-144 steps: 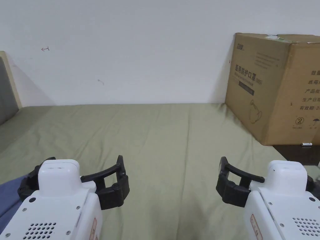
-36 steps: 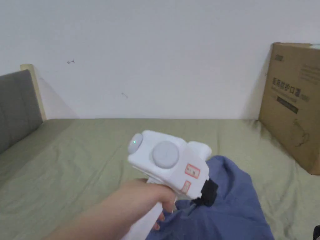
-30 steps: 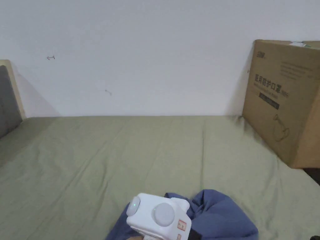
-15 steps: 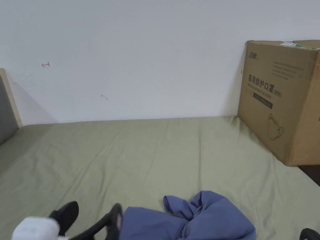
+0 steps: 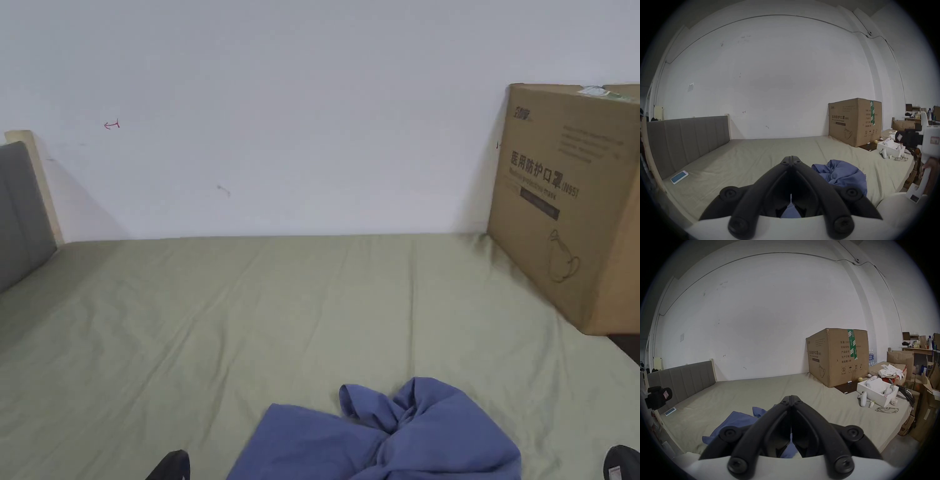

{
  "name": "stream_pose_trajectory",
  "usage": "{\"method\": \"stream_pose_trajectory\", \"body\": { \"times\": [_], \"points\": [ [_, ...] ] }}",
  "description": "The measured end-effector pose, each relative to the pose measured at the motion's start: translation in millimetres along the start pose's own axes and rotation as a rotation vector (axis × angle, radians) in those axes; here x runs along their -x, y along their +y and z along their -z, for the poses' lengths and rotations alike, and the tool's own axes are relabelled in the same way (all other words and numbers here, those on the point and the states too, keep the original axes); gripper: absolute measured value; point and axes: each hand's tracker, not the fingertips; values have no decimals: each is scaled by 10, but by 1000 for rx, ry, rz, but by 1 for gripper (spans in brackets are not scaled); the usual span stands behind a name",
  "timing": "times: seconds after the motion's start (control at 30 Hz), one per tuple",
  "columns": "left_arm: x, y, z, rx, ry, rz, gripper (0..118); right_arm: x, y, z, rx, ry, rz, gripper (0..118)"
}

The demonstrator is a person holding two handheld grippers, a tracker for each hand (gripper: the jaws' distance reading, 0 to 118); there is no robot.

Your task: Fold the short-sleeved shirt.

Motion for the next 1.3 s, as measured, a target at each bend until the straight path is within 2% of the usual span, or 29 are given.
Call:
{"method": "stream_pose_trajectory", "body": {
  "times": [0.17, 0.23, 0.3, 0.4, 0.47, 0.5, 0.53, 0.6, 0.63, 0.7, 0.73, 0.8, 0.87, 1.0, 1.03, 1.07, 1.1, 1.13, 1.17, 1.2, 1.3],
  "points": [
    [-10, 42, 81, 6, 12, 1, 0, -5, -1, 13, 23, 21, 22, 0],
    [85, 267, 301, 11, -4, -4, 0, -27, 19, -4, 16, 55, 47, 0],
    [184, 543, 636, 38, -38, -12, 0, -12, 39, 13, 19, 71, 18, 0],
    [385, 859, 1493, 380, -220, -119, 0, 17, 53, 106, 28, 94, -46, 0],
    [544, 767, 2192, 697, -397, -283, 0, 11, 56, 211, 43, 125, -61, 0],
    [580, 650, 2461, 800, -452, -318, 0, 5, 50, 261, 51, 126, -63, 0],
    [587, 489, 2700, 872, -460, -348, 0, 5, 43, 315, 61, 125, -65, 0],
    [536, 236, 3028, 935, -353, -248, 1, -13, 19, 418, 85, 126, -60, 0],
    [523, 101, 3199, 956, -317, -211, 24, -26, 1, 477, 100, 130, -55, 0],
    [489, -137, 3425, 949, -276, -177, 100, -74, -55, 584, 131, 158, -33, 0],
    [477, -301, 3570, 965, -255, -159, 100, -102, -88, 641, 147, 168, -25, 0],
    [452, -531, 3724, 1021, -217, -135, 118, -141, -161, 749, 178, 157, -35, 0],
    [383, -750, 3923, 1027, -224, -173, 110, -185, -223, 859, 208, 160, -34, 0],
    [284, -1108, 4054, 1072, -206, -146, 110, -268, -321, 1038, 277, 174, 10, 0],
    [251, -1168, 4063, 1123, -219, -126, 102, -289, -335, 1085, 299, 169, 22, 0],
    [174, -1189, 4001, 1111, -211, -56, 98, -312, -343, 1136, 316, 167, 39, 0],
    [124, -1142, 3929, 1028, -215, 72, 94, -328, -349, 1182, 318, 161, 44, 0],
    [52, -1111, 3831, 973, -246, 126, 77, -341, -352, 1230, 317, 158, 44, 0],
    [10, -1051, 3736, 938, -248, 149, 48, -352, -341, 1278, 313, 153, 36, 0],
    [-6, -1002, 3662, 927, -284, 120, 7, -356, -309, 1346, 306, 148, 15, 0],
    [88, -908, 3467, 948, -372, -75, 5, -375, -124, 1658, 299, 186, 8, 0]
  ]
}}
